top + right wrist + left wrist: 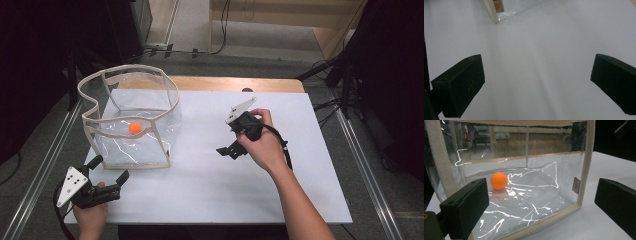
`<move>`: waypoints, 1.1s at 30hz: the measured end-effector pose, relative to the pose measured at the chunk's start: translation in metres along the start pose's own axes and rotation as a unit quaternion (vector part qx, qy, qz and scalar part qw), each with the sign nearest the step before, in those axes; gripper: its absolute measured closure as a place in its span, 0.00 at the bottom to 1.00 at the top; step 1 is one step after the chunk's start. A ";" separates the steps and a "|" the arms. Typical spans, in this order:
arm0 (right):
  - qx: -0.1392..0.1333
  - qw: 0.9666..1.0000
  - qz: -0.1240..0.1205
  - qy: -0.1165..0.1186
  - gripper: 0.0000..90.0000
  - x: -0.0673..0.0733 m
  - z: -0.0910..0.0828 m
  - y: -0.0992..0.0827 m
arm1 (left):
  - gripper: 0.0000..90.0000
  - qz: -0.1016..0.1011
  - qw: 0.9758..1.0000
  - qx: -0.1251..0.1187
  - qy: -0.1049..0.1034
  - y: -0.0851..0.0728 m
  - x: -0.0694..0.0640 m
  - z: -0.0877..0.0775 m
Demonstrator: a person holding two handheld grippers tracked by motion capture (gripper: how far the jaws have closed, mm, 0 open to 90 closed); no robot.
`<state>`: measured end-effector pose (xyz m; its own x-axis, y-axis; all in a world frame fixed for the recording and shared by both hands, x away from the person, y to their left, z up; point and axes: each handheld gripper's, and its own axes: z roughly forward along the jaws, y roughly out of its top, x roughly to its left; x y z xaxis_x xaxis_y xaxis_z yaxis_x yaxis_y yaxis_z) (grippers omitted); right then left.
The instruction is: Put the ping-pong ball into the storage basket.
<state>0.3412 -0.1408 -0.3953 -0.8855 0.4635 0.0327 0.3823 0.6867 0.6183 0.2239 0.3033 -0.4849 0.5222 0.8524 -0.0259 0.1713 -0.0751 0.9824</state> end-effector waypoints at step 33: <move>-0.047 0.997 0.064 -0.017 0.00 0.003 -0.002 -0.080 | 0.00 0.002 1.000 0.002 0.000 0.000 -0.001 0.000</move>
<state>0.3076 -0.1955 -0.4433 -0.8214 0.5631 0.0904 0.4633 0.5664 0.6816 0.2234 0.3026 -0.4850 0.5224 0.8525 -0.0212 0.1719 -0.0809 0.9818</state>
